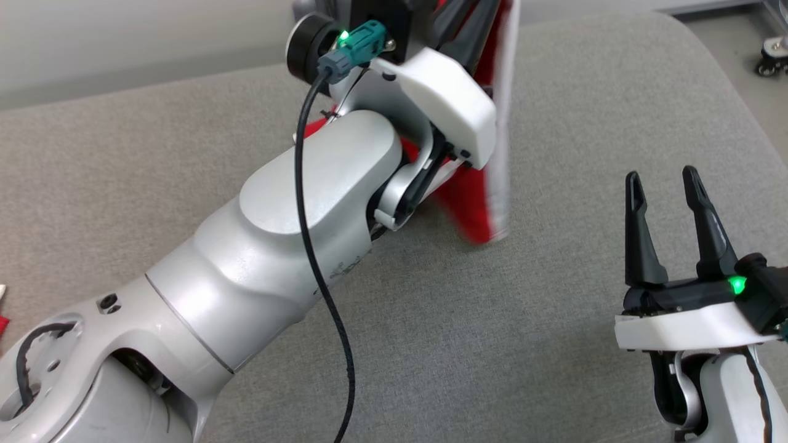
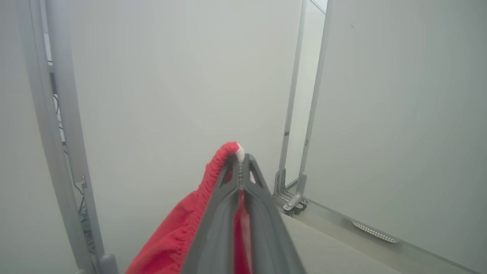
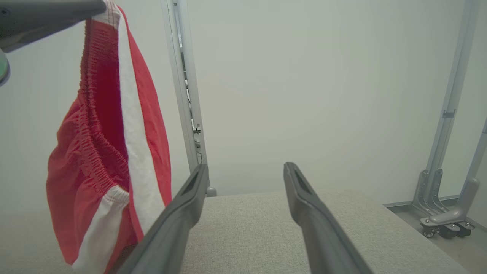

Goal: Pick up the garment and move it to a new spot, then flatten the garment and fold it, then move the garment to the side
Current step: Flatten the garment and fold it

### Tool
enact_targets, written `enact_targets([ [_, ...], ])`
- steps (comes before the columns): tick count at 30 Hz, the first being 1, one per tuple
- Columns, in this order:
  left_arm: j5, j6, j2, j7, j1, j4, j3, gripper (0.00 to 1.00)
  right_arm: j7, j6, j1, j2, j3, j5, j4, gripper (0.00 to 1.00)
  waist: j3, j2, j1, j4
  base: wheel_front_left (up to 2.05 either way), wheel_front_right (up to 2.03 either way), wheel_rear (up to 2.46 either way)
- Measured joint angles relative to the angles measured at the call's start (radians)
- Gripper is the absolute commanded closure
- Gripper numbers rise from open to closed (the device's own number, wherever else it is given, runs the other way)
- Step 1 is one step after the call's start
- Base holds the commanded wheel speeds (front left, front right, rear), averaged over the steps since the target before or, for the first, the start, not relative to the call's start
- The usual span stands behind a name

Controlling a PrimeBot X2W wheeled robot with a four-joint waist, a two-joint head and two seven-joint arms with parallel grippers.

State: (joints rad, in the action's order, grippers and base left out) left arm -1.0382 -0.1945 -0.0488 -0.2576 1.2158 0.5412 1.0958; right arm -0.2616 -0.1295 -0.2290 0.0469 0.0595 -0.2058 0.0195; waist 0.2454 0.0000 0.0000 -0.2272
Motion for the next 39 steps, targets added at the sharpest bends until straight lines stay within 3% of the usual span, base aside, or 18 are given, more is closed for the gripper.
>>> enact_targets([
  [6,0.093,-0.099,0.000,-0.004,0.025,-0.128,-0.029,1.00,0.000,0.000,0.037,0.000,0.000,0.008,0.006,0.00,-0.080,0.0000,0.0000,0.017,0.00,0.00,0.00],
  [12,0.052,-0.129,0.003,0.050,-0.049,-0.106,-0.005,1.00,0.000,0.000,0.061,0.001,-0.017,0.022,0.000,0.00,-0.113,0.0000,0.0000,0.031,0.00,0.00,0.00],
  [21,-0.101,-0.056,-0.062,0.064,-0.337,0.070,-0.027,1.00,0.000,0.000,0.066,0.000,-0.026,0.028,-0.016,0.00,-0.083,0.0000,0.0000,0.047,0.00,0.00,0.00],
  [33,-0.134,-0.033,-0.198,0.000,-0.534,0.143,-0.148,1.00,0.000,0.000,0.076,0.000,-0.019,0.026,-0.015,0.00,-0.075,0.0000,0.0000,0.104,0.00,0.00,0.00],
  [37,-0.150,0.036,-0.217,0.012,-0.571,0.132,-0.144,1.00,0.000,0.000,0.076,0.000,-0.009,0.026,-0.010,0.00,-0.079,0.0000,0.0001,0.115,0.00,0.00,0.00],
  [38,-0.153,0.045,-0.217,0.011,-0.580,0.132,-0.143,0.85,0.000,0.000,0.077,0.000,-0.007,0.026,-0.008,0.00,-0.080,0.0000,0.0000,0.117,0.00,0.00,0.00],
  [39,-0.148,0.057,-0.222,0.011,-0.585,0.132,-0.138,0.54,0.000,0.000,0.077,0.000,-0.004,0.026,-0.007,0.00,-0.081,0.0000,0.0001,0.119,0.00,0.00,0.00],
])
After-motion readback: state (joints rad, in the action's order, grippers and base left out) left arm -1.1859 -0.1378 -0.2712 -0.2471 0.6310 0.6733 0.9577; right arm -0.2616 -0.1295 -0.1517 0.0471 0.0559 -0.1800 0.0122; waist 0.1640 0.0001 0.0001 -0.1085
